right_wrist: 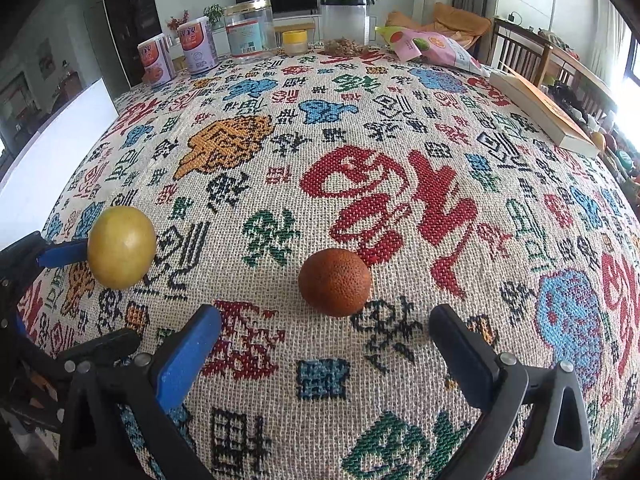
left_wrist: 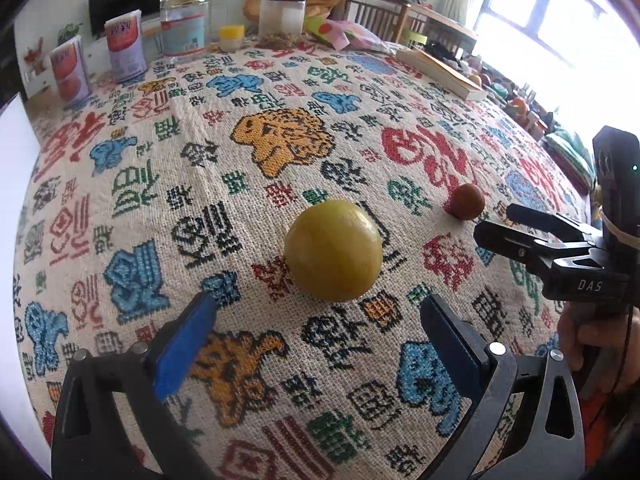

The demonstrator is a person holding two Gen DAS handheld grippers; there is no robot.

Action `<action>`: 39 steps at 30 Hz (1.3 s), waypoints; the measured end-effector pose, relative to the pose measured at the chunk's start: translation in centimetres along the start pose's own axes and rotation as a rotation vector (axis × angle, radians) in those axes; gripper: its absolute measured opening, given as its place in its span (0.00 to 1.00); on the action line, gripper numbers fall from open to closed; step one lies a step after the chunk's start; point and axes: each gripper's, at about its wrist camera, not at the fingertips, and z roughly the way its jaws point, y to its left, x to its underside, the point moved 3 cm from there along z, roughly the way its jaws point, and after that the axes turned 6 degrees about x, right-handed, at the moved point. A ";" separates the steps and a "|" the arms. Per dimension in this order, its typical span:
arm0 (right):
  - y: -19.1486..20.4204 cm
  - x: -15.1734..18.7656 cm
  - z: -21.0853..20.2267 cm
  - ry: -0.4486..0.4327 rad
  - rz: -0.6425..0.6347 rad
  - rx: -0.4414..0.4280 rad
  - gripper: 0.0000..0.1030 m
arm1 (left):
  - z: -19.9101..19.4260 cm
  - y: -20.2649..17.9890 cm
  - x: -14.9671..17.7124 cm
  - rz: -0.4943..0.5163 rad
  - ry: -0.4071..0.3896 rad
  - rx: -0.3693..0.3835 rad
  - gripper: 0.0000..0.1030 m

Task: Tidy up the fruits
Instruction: 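Carry the yellow and brown fruits into the white box and open both tools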

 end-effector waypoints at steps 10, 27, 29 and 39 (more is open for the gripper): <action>-5.1 -2.1 -1.4 0.146 0.309 -0.295 0.84 | 3.1 -1.2 -2.4 0.076 0.026 -0.093 0.95; 2.6 -6.3 -2.5 0.215 0.071 -0.190 0.28 | -9.6 -1.8 0.4 -0.149 -0.136 0.163 0.52; 5.7 -7.5 -5.5 0.176 0.021 -0.268 0.28 | -14.4 -1.4 1.2 -0.200 -0.184 0.232 0.52; 30.5 -7.3 -15.0 0.187 -0.325 -0.714 0.28 | -30.6 12.8 5.6 -0.419 -0.332 -0.147 0.52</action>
